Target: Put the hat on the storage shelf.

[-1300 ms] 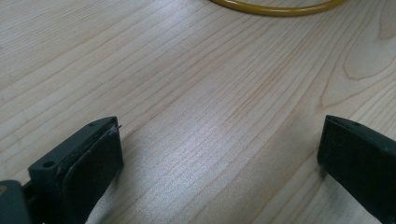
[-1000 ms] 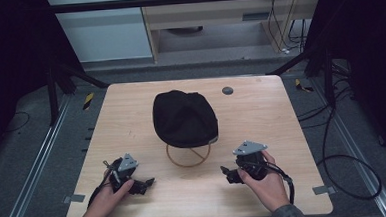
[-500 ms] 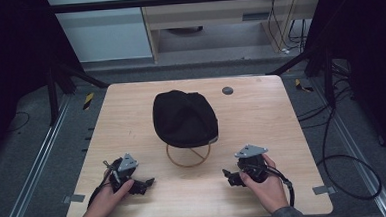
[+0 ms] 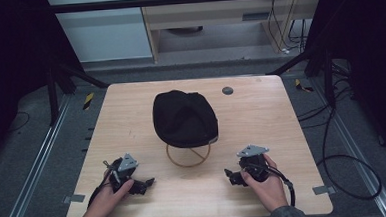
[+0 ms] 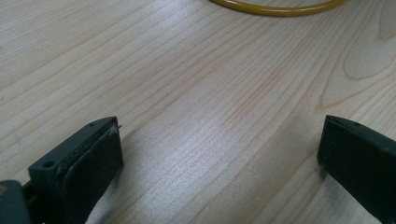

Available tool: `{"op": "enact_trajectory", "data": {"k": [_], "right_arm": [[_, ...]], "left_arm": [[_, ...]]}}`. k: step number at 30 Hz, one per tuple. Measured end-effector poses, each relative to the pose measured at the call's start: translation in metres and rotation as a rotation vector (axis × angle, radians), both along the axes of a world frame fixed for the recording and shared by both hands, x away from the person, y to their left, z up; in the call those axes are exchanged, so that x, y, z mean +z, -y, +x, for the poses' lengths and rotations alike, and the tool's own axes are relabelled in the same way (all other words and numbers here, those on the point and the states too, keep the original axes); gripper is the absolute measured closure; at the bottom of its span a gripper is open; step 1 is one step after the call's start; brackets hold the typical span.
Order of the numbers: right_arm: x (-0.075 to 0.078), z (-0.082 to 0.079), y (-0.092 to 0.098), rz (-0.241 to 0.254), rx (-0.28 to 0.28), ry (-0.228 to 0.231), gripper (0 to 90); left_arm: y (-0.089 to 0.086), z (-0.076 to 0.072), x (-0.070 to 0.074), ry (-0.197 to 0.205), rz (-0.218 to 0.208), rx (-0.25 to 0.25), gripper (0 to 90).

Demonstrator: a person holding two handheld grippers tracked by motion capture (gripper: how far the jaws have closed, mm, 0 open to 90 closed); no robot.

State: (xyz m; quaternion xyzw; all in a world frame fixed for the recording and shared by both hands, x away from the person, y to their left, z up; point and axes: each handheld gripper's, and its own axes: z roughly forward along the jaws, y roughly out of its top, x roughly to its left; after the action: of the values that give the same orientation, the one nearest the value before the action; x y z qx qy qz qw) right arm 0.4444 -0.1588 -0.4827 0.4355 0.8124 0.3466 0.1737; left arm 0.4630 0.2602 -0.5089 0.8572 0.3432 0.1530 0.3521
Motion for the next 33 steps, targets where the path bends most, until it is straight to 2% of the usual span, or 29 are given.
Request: {"op": "enact_trajectory", "data": {"k": [6, 14, 26, 30, 33], "right_arm": [[-0.005, 0.004, -0.004, 0.026, -0.022, -0.001, 12.4], [-0.01, 0.015, -0.01, 0.031, -0.027, 0.0, 12.3], [-0.018, 0.03, -0.008, 0.06, -0.084, 0.009, 11.7], [-0.024, 0.031, -0.011, 0.053, -0.092, 0.005, 11.0], [-0.027, 0.031, -0.013, 0.041, -0.101, 0.023, 10.3]], "left_arm": [[0.0, 0.0, 0.0, 0.0, 0.0, 0.0, 0.0], [0.0, 0.0, 0.0, 0.0, 0.0, 0.0, 0.0], [0.0, 0.0, 0.0, 0.0, 0.0, 0.0, 0.0], [0.0, 0.0, 0.0, 0.0, 0.0, 0.0, 0.0], [0.0, 0.0, 0.0, 0.0, 0.0, 0.0, 0.0]]}}
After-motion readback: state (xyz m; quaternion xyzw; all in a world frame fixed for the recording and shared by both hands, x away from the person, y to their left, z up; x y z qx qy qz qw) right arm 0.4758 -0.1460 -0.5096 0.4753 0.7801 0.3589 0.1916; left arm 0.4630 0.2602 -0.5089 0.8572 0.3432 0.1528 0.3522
